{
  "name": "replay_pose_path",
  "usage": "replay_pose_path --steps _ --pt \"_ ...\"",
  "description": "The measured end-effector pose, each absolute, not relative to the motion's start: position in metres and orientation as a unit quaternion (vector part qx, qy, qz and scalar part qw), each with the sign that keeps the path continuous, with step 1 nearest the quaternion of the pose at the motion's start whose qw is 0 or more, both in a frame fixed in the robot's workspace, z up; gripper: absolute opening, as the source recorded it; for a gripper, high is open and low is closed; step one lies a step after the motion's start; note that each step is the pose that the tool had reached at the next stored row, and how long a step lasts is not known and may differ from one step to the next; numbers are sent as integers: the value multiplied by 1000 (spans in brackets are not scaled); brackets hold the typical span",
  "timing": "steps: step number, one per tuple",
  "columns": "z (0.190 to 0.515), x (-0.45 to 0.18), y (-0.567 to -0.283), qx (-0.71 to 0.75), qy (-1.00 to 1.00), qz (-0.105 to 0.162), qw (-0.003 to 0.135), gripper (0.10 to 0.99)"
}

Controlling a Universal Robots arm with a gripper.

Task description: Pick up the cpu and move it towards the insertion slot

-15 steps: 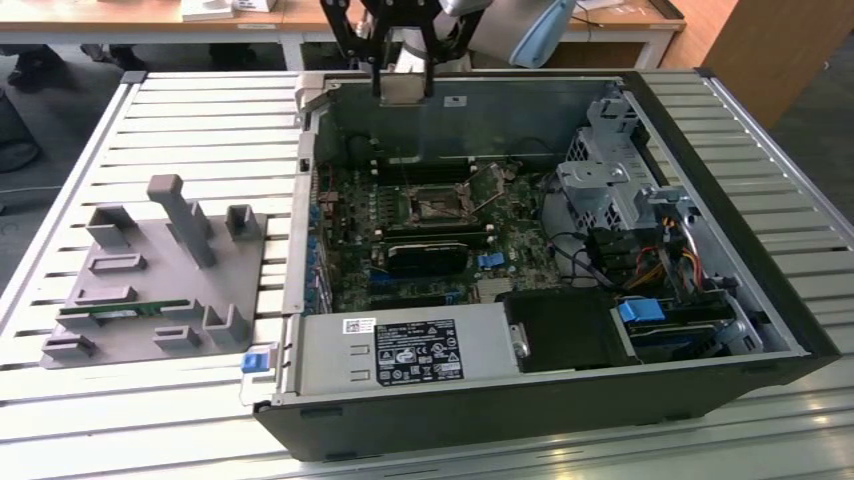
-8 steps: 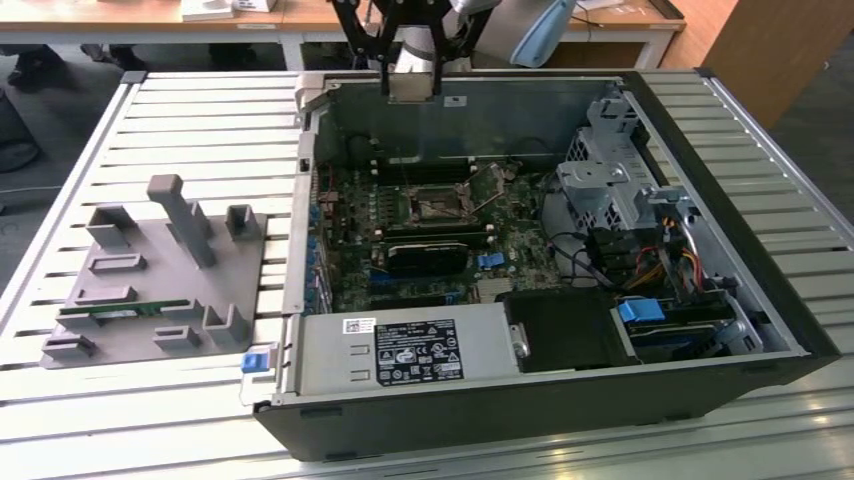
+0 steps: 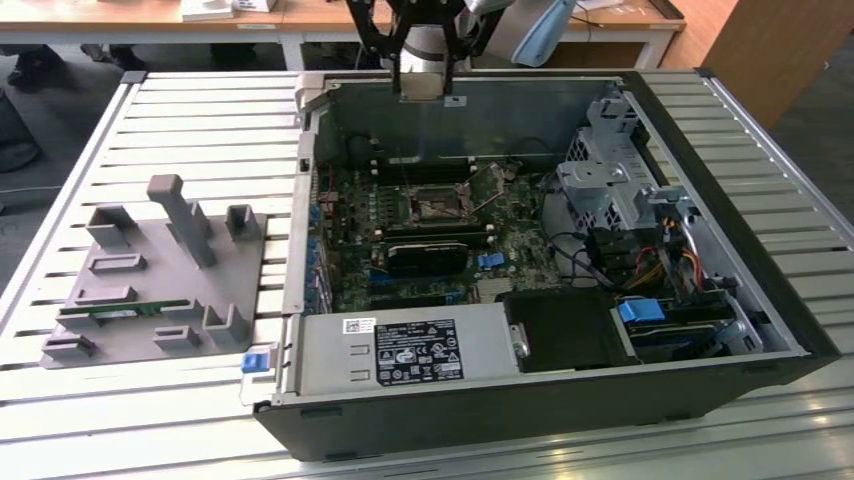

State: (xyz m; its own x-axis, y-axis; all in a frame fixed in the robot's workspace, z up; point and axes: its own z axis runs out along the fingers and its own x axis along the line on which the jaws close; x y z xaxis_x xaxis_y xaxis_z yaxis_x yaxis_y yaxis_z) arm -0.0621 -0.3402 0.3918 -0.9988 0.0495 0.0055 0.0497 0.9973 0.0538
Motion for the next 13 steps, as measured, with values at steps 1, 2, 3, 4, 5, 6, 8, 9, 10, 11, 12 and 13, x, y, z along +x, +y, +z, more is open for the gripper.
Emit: replay_pose_path --steps 1,2,3,4,5,6,8,9,10,11,12,13 --pt "392 -59 -339 -26 -999 -27 2 541" --pt "391 -57 -338 -26 -999 -27 2 541" --pt "391 -56 -337 -27 -999 -27 2 541" --pt "391 -54 -337 -28 -999 -27 2 541" --pt "391 -53 -336 -28 -999 -27 2 541" --pt "391 -51 -335 -29 -999 -27 2 541" --pt "391 -49 -334 -30 -999 -27 2 541" --pt "391 -48 -333 -30 -999 -27 2 541" --pt "391 -47 -332 -31 -999 -27 2 541" --pt "390 -46 -330 -31 -999 -27 2 541" --pt "390 -45 -329 -31 -999 -27 2 541" --pt "390 -43 -328 -32 -999 -27 2 541"
